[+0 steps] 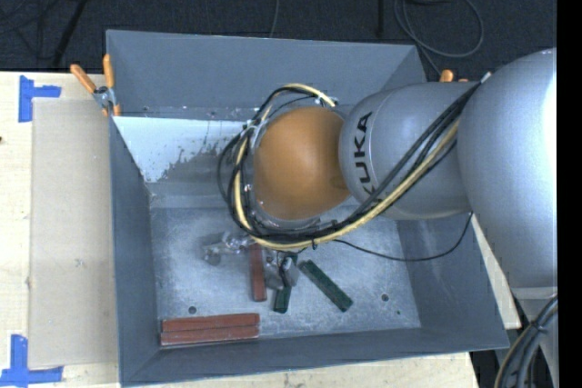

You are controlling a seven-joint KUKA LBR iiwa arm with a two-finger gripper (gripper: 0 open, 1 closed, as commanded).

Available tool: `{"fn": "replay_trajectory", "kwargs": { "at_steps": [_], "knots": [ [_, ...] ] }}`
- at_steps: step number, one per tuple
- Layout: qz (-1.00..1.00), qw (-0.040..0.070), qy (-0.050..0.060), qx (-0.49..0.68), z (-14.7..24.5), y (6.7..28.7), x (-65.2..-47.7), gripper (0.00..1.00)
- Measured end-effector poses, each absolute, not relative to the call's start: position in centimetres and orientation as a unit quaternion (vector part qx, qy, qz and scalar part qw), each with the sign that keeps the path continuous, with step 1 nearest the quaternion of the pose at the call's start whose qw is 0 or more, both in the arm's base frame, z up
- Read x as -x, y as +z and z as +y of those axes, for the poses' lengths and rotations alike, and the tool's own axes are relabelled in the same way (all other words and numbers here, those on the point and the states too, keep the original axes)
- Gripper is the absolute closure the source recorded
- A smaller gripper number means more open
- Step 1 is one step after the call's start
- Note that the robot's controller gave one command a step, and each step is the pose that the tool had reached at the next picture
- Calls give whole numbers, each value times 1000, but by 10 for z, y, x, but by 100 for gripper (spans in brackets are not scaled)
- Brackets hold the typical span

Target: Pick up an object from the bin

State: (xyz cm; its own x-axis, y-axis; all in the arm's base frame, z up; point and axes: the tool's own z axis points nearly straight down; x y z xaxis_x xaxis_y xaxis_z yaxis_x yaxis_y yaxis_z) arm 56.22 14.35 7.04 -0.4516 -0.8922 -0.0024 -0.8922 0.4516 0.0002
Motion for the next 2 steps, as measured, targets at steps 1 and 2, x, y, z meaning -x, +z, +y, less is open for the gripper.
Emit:
{"fn": "replay_trajectory", "kwargs": {
  "at_steps": [1, 2],
  "knots": [
    [852, 1, 1, 523, 143, 70, -562, 100],
    [832, 5, -2, 554, 126, 238, -593, 100]
  ]
}}
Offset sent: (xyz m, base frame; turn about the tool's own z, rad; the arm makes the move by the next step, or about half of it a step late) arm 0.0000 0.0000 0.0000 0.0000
